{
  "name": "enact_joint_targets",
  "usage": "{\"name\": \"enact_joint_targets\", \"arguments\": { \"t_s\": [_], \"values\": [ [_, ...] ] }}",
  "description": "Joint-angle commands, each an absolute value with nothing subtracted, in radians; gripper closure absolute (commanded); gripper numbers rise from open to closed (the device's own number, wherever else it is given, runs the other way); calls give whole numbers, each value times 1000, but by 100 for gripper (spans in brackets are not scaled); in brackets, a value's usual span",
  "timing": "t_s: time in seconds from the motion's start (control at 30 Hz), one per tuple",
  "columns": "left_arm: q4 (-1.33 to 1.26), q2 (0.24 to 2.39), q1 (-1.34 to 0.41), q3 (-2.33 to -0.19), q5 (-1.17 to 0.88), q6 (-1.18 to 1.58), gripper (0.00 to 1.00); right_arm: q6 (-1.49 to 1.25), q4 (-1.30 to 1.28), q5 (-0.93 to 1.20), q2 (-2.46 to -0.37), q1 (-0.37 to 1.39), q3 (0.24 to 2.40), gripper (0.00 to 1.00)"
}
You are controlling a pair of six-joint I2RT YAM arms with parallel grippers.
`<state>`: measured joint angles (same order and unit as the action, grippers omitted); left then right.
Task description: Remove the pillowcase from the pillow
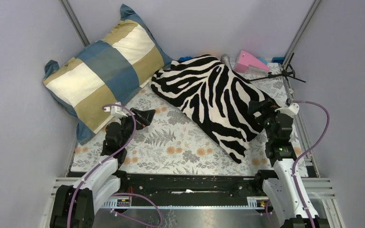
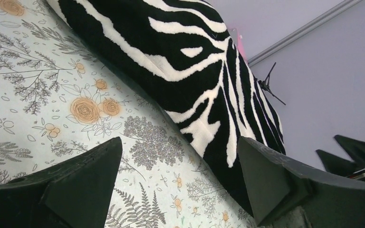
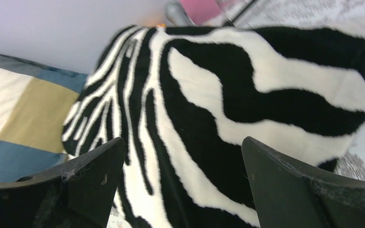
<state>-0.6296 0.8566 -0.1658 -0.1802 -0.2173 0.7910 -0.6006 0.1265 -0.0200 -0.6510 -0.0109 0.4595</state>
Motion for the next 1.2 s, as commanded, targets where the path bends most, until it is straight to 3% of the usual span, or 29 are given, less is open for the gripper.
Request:
{"name": "enact_joint_targets", "arguments": {
  "t_s": [0.0, 0.4, 0.5, 0.63, 0.7, 0.83, 1.07, 1.17],
  "values": [
    [-750, 895, -170, -181, -276, 805, 1, -642, 236, -119, -680, -5, 378, 0],
    [-883, 1056, -171, -204, -417, 851, 1, -809, -39, -310, -857, -5, 412, 0],
    [-912, 1086, -173, -207, -439, 858, 1, -802, 19, -230, -868, -5, 363, 0],
    [-931, 1110, -176, -211, -453, 860, 1, -715, 169, 49, -882, -5, 326, 1],
    [-933, 1114, -178, -213, -458, 858, 1, -652, 259, 227, -888, -5, 325, 10],
    [-932, 1119, -180, -216, -460, 855, 2, -611, 316, 383, -907, 11, 382, 40],
    [-936, 1132, -188, -221, -463, 850, 2, -465, 237, 264, -1044, 445, 622, 72],
    [-929, 1126, -190, -221, -458, 839, 2, -425, 288, 310, -1122, 598, 700, 76]
  ]
}}
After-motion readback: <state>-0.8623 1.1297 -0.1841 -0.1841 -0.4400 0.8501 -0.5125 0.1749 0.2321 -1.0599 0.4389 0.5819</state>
